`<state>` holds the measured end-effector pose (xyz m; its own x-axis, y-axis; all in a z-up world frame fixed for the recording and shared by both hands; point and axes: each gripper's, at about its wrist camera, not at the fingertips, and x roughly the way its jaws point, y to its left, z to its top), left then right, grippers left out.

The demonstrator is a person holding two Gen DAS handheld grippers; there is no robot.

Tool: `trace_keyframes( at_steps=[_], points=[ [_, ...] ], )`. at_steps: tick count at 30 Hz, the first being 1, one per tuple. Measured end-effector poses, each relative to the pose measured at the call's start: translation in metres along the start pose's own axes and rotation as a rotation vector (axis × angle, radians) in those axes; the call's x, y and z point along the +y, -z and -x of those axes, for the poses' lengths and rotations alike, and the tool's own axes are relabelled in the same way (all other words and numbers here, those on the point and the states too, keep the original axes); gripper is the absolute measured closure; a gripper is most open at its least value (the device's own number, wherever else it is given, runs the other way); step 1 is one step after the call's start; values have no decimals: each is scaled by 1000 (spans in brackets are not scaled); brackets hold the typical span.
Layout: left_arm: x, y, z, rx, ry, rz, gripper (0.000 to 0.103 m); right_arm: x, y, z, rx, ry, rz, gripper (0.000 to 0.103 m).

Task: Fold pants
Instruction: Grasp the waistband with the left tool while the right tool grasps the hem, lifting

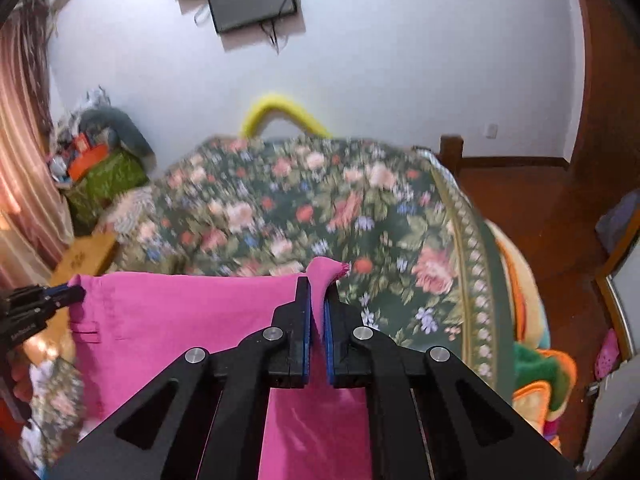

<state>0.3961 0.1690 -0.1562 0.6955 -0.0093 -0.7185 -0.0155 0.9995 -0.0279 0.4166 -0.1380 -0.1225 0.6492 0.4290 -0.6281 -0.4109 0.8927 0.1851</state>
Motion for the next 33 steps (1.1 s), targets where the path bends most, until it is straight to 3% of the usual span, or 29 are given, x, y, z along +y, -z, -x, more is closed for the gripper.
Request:
trace_keyframes(
  at_steps=[6, 18, 24, 33],
  points=[
    [-16, 11, 44, -35, -24, -51, 92, 6, 11, 56, -43, -59, 4, 99],
    [-28, 82, 119, -24, -32, -101, 93, 28, 97, 140, 22, -89, 12, 99],
    [-31, 136, 130, 33, -14, -94, 93, 42, 149, 152, 108, -75, 25, 98],
    [-36, 219, 115, 187, -15, -102, 93, 44, 226, 139, 282, -30, 16, 98]
  ],
)
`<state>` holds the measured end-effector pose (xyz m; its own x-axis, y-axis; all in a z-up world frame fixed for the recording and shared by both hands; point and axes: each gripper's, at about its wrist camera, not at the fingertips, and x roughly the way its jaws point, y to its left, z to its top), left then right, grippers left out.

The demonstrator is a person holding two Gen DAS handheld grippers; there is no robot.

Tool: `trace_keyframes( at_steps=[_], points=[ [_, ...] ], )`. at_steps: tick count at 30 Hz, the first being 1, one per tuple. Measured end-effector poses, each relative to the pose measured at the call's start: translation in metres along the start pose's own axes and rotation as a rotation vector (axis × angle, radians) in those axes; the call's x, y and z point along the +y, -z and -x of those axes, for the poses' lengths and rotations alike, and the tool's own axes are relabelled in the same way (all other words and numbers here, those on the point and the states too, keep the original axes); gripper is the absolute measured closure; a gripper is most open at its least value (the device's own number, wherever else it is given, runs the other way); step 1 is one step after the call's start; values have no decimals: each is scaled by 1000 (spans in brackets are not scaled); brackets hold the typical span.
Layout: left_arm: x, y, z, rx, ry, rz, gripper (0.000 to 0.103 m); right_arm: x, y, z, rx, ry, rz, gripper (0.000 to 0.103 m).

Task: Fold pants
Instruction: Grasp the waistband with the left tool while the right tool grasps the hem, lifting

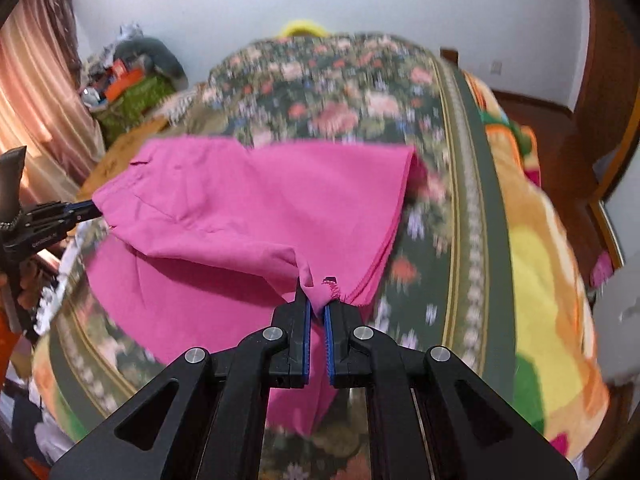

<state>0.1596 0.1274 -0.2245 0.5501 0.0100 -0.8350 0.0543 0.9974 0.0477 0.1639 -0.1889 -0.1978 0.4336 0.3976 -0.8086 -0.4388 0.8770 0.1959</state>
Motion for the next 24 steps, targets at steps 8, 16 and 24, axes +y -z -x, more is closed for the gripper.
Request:
trace_keyframes(
  at_steps=[8, 16, 24],
  points=[
    [4, 11, 30, -52, -5, 5, 88, -4, 33, 7, 66, 103, 1, 86],
    [-23, 1, 38, -83, -115, -185, 37, 11, 30, 32, 1, 84, 16, 56],
    [-56, 4, 6, -14, -180, -374, 37, 45, 16, 8, 29, 27, 133, 55]
  ],
)
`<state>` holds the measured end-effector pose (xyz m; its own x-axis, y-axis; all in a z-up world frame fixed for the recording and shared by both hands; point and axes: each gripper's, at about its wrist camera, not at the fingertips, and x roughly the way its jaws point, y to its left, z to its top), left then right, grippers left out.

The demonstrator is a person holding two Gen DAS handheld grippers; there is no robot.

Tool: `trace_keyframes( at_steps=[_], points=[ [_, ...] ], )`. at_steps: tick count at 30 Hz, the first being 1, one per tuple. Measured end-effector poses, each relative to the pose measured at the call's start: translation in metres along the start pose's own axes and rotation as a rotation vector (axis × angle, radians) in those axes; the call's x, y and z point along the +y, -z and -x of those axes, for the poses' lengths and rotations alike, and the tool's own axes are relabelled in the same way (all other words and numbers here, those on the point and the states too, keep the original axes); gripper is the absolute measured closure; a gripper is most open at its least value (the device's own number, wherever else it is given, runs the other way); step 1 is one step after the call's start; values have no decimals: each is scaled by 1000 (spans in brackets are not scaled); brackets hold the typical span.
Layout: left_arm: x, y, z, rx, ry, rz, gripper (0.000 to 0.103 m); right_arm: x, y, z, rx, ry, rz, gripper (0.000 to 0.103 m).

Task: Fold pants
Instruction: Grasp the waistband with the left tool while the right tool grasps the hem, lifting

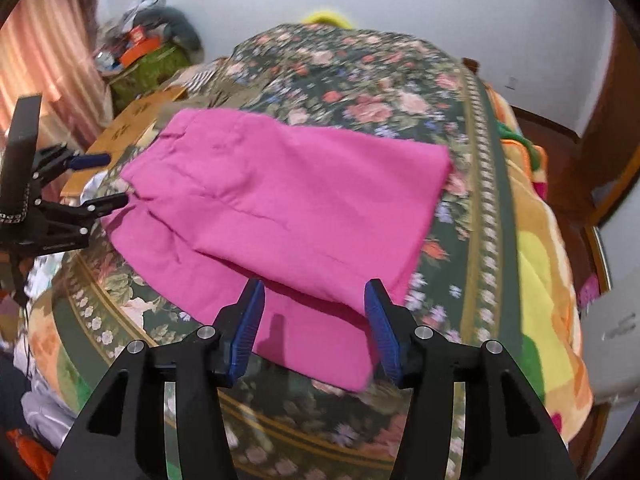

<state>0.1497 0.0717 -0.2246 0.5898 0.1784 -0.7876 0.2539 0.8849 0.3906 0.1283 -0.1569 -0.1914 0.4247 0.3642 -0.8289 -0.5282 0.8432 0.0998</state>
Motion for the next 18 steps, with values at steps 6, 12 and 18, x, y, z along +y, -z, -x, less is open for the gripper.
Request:
trace_keyframes(
  at_steps=[6, 12, 18],
  points=[
    [-14, -14, -8, -12, -2, -75, 37, 13, 1, -32, 81, 5, 77, 55],
    [-13, -28, -14, -27, 66, -50, 46, 17, -3, -39, 100, -23, 91, 55],
    [1, -40, -11, -37, 167, 46, 65, 27, -9, -44, 92, -84, 89, 55]
  ],
)
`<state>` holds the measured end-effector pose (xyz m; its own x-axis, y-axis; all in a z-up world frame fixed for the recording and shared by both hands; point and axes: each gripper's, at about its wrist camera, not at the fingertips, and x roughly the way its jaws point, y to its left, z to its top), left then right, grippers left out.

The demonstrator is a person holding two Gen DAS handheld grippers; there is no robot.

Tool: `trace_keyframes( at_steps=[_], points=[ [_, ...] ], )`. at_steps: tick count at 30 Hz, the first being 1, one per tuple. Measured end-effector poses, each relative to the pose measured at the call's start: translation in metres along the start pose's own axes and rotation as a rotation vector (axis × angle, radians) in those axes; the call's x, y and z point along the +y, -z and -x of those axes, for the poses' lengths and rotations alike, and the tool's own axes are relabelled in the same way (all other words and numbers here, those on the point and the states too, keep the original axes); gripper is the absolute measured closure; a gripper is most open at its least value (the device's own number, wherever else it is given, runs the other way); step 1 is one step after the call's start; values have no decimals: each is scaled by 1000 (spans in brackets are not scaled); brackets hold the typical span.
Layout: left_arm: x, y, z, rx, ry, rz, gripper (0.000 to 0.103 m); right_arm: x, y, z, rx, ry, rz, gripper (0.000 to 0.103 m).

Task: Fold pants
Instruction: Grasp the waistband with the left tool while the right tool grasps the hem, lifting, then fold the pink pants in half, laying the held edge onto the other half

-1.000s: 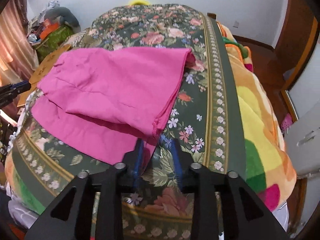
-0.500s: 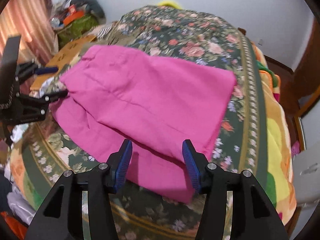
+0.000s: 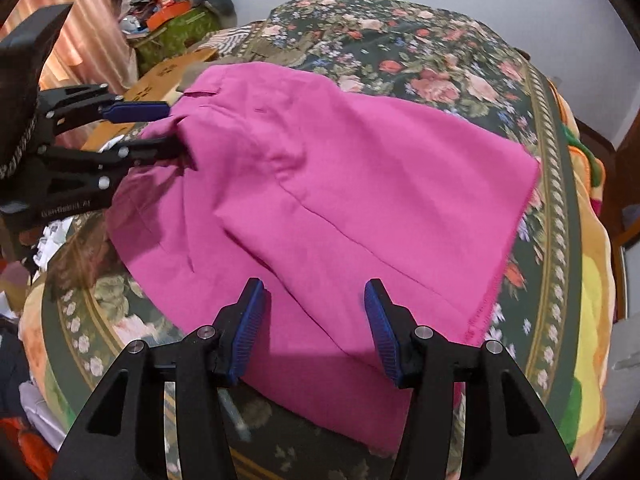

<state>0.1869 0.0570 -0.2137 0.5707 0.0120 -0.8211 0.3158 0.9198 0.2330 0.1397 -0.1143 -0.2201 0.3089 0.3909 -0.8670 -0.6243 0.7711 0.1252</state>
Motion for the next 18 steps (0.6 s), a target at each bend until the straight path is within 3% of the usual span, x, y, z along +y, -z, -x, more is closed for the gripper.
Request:
trace_keyframes(
  at_steps=[4, 5, 6, 8, 18],
  points=[
    [10, -3, 2, -4, 0, 42, 81, 0, -5, -7, -33, 1, 7, 56],
    [13, -2, 3, -3, 8, 58, 82, -2, -6, -8, -40, -1, -3, 66],
    [16, -1, 3, -1, 18, 70, 84, -4, -6, -8, -46, -5, -12, 82],
    [19, 3, 4, 3, 31, 88, 85, -9, -8, -8, -57, -8, -36, 94],
    [8, 21, 37, -44, 36, 106, 89, -4, 0, 34, -151, -16, -14, 97]
  ],
)
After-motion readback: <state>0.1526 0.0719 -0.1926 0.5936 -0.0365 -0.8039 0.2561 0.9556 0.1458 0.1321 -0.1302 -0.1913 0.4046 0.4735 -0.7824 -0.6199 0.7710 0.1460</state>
